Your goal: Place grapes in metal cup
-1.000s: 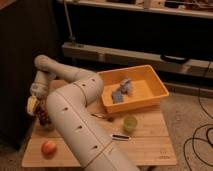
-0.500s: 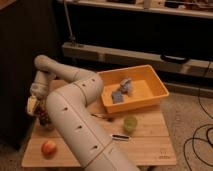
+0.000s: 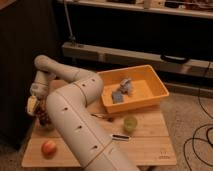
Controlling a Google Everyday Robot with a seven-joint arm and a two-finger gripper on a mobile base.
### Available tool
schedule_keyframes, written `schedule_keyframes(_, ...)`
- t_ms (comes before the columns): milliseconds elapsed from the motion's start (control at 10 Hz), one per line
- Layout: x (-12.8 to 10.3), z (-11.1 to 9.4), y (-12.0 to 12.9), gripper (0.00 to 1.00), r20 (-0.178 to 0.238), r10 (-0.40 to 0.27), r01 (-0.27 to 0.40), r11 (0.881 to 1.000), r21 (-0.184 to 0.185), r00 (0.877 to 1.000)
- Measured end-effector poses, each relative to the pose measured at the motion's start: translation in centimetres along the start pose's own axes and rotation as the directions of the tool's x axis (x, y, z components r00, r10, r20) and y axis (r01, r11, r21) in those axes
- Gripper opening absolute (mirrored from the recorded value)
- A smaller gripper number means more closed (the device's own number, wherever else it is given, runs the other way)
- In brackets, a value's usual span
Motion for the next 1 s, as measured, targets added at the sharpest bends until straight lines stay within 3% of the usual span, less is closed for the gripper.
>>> schedule_keyframes(600,-0.03,-0.05,0.0,0.0,0.0,0.001,-0.001,1.0,0.003,1.0)
schedule_keyframes(800,-0.69,-0.18,0.49,0.0,0.025,-0.074,0.071,0.992,0.102,0.997)
schedule_keyframes(1000,-0.97,0.17,0.87,0.0,0.038,-0.169,0.161,0.972,0.169,0.985)
